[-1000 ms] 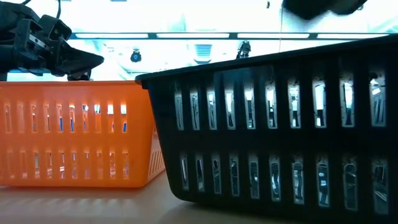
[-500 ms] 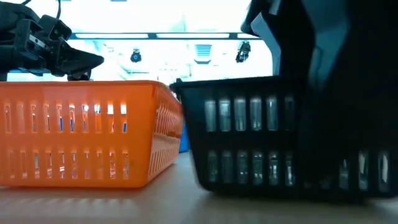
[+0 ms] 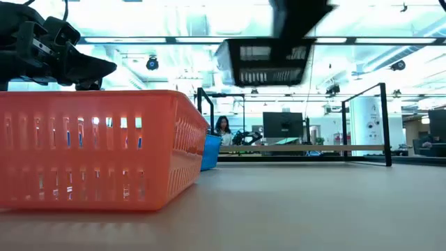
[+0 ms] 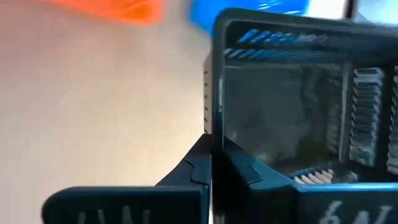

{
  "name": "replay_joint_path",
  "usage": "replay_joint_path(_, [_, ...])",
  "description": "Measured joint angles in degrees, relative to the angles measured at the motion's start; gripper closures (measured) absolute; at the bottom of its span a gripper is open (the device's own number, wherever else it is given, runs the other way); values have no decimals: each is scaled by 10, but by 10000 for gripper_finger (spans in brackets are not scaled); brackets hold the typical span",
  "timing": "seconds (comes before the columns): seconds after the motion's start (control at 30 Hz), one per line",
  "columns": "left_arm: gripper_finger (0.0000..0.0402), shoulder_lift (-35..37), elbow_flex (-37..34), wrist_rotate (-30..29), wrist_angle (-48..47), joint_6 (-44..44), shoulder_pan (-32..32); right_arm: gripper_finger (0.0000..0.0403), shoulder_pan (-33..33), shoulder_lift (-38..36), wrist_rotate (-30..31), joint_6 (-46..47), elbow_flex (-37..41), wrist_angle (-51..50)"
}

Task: Stack baskets on shelf by color
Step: Put the middle left black basket on the shelf

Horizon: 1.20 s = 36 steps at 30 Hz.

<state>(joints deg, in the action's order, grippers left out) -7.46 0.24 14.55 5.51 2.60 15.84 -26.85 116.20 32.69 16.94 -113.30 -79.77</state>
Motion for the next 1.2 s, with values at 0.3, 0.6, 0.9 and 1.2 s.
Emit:
replay_joint_path(0.3, [402,0,0,0,0,0,0,394,297,-154,-196,-229,233,308])
replay_joint_path(0.6, [402,1,0,0,0,0,0,394,398,-126,-236,-311,220,342])
replay_joint_path(0.9, [402,0,0,0,0,0,0,394,400,-69,-248,-327,178,341])
replay_joint_path(1.2, [402,0,0,0,0,0,0,394,401,-26,-247,-319,132,315])
